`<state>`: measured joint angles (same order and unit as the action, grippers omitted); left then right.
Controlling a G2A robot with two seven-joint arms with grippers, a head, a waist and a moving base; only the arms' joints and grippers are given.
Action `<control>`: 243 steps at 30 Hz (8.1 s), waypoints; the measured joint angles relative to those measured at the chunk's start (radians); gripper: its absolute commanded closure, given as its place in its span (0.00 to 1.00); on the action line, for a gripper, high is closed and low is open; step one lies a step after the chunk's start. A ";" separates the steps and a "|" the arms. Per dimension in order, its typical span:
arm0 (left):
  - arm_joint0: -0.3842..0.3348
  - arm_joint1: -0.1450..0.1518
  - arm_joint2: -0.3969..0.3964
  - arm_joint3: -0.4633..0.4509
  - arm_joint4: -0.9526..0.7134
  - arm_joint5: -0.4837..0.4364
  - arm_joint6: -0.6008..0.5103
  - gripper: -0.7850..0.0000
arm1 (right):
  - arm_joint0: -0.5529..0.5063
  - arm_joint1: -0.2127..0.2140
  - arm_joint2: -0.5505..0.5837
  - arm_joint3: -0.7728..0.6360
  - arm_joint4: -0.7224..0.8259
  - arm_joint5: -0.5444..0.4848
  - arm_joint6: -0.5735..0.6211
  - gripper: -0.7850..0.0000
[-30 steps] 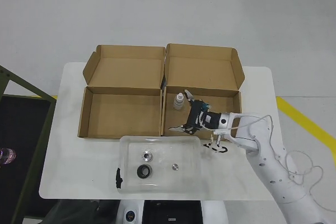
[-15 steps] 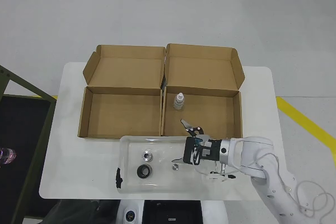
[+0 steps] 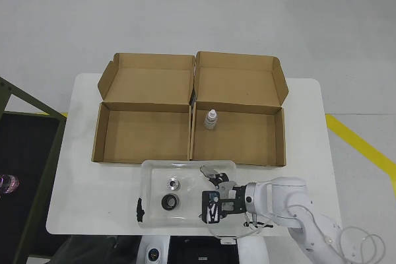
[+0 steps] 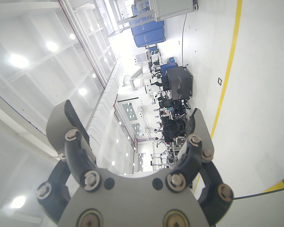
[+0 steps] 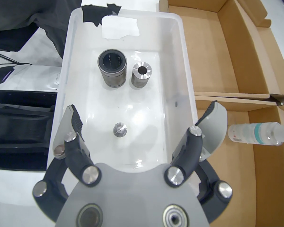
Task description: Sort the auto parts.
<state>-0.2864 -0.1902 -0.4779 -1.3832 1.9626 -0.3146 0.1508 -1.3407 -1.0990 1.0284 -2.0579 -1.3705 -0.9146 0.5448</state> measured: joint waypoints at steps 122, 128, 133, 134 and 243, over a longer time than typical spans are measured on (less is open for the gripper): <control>0.000 0.000 0.000 0.000 0.000 0.000 0.000 0.00 | 0.085 0.034 0.155 0.119 -0.008 0.171 -0.556 1.00; 0.000 0.000 0.000 0.000 0.000 0.000 0.000 0.00 | 0.122 0.034 0.167 0.182 0.010 0.180 -0.491 1.00; 0.000 0.000 0.000 0.000 0.000 0.000 0.000 0.00 | 0.162 0.032 0.160 0.225 0.045 0.166 -0.408 1.00; 0.000 0.000 0.000 0.000 0.000 0.000 0.000 0.00 | 0.172 0.031 0.156 0.235 0.051 0.159 -0.396 1.00; 0.000 0.000 0.000 0.000 0.000 0.000 0.000 0.00 | 0.344 -0.041 -0.269 0.186 0.045 0.112 -0.115 0.43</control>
<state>-0.2864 -0.1902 -0.4779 -1.3832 1.9626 -0.3146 0.1508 -0.9966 -1.1404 0.7590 -1.8718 -1.3259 -0.8024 0.4294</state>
